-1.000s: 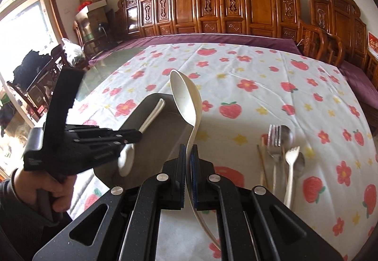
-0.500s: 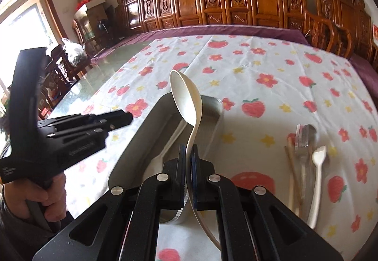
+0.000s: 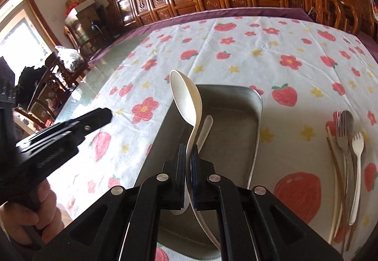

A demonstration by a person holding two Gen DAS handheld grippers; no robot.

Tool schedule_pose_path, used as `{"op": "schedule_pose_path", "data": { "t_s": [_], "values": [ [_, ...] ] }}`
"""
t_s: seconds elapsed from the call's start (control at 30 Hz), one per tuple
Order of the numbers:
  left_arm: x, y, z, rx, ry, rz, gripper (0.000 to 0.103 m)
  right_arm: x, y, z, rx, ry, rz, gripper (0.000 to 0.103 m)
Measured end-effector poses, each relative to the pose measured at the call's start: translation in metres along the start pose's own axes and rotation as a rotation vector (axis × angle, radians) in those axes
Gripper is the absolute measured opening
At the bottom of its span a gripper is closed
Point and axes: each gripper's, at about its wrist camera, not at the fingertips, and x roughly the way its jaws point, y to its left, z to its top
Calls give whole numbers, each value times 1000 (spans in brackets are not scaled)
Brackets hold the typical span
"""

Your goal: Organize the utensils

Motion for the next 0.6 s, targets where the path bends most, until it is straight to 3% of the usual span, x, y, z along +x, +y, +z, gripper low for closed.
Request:
{"op": "schedule_pose_path", "data": {
  "t_s": [0.17, 0.6],
  "values": [
    [1, 2, 0, -8, 2, -4, 13, 11, 1, -1, 26, 8, -27, 6],
    [2, -2, 0, 7, 4, 2, 13, 1, -4, 2, -6, -13, 65, 10]
  ]
}}
